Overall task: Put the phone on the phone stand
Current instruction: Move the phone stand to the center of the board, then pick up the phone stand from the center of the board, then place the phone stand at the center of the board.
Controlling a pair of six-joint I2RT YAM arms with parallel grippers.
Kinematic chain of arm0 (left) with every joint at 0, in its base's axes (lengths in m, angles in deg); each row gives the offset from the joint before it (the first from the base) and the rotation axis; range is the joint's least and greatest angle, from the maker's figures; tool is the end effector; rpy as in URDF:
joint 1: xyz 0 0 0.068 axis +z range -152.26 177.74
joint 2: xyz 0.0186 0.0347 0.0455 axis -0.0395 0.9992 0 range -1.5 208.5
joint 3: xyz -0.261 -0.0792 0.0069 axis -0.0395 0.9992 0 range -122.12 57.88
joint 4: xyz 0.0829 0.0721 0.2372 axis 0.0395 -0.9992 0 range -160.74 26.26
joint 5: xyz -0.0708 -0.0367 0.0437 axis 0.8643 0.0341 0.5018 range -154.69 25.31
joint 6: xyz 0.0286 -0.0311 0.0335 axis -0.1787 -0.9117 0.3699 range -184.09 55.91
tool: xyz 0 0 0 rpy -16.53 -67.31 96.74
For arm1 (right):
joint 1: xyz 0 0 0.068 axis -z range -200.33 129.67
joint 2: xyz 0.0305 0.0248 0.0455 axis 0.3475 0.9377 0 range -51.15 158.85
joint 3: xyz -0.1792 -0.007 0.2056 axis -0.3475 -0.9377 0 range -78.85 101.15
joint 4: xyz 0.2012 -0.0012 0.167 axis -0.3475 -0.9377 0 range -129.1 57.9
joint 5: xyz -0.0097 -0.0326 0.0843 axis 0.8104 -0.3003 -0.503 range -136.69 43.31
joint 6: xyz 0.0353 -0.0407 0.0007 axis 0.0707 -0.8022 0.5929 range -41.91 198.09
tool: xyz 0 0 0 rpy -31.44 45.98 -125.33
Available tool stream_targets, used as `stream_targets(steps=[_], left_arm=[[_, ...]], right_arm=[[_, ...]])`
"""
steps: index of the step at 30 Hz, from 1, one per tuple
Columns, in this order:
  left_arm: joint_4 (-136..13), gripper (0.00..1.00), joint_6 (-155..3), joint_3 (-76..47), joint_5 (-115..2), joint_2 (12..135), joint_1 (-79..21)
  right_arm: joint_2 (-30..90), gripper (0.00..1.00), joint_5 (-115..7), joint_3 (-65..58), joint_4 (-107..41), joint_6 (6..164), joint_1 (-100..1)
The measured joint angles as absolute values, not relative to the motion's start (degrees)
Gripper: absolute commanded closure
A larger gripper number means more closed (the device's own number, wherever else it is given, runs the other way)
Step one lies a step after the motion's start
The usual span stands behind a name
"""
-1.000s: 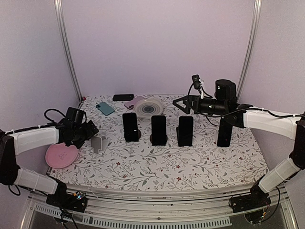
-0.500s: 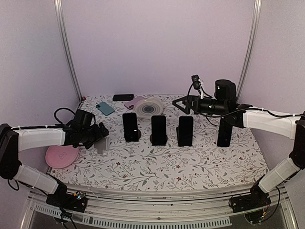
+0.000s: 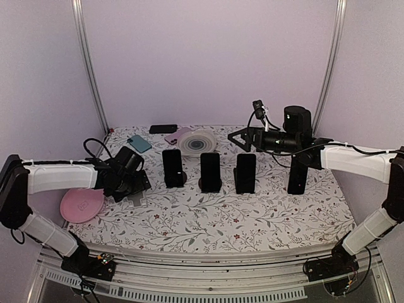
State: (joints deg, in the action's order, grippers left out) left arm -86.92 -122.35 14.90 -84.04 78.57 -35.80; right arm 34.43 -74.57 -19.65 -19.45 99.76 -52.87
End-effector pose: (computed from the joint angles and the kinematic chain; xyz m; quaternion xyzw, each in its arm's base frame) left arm 0.2228 -0.1335 0.1802 -0.2461 0.9214 -0.0684 0.2927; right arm 0.2847 0.2012 0.2965 -0.2204 0.7458 0.4418 0.4472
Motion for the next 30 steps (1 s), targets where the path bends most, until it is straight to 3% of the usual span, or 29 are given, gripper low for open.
stream_targets(steps=[7,17,30], left_arm=[[-92.75,0.19,-119.69,9.65,-88.59,83.64,-36.39],[-95.55,0.58,-113.02,7.64,-90.51,86.4,-36.39],[-94.55,0.61,-110.22,7.16,-88.5,86.27,-38.84]], right_arm=[[34.47,0.01,-74.98,-19.65,-19.15,99.96,-52.87],[34.47,0.01,-74.98,-19.65,-19.13,99.96,-52.87],[34.47,0.01,-74.89,-19.65,-19.17,99.94,-52.87]])
